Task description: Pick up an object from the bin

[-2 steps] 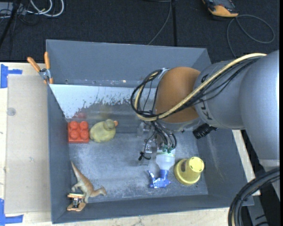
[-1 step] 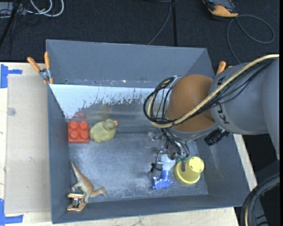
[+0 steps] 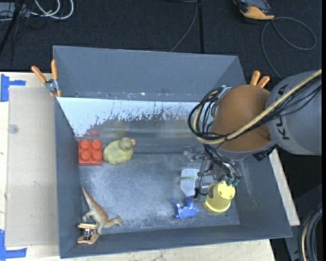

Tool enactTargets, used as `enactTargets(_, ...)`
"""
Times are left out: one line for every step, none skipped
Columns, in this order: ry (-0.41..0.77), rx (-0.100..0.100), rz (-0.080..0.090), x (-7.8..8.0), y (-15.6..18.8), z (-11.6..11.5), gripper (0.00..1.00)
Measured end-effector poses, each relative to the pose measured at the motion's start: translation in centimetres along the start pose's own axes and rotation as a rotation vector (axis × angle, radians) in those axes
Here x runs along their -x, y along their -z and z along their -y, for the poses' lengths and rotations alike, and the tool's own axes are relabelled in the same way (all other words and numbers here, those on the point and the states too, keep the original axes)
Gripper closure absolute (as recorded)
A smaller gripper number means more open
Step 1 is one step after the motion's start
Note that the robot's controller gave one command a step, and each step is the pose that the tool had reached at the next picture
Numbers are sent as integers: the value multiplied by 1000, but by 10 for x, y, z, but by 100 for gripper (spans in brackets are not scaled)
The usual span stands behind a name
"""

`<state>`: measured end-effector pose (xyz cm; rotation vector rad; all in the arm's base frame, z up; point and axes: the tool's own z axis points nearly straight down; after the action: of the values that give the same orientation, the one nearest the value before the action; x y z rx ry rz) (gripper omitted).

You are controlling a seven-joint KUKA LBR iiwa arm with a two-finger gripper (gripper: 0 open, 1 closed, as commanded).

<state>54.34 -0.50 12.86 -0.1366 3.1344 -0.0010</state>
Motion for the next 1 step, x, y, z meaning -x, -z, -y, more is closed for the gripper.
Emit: enactTargets(209, 8, -30, -16, -59, 61, 100)
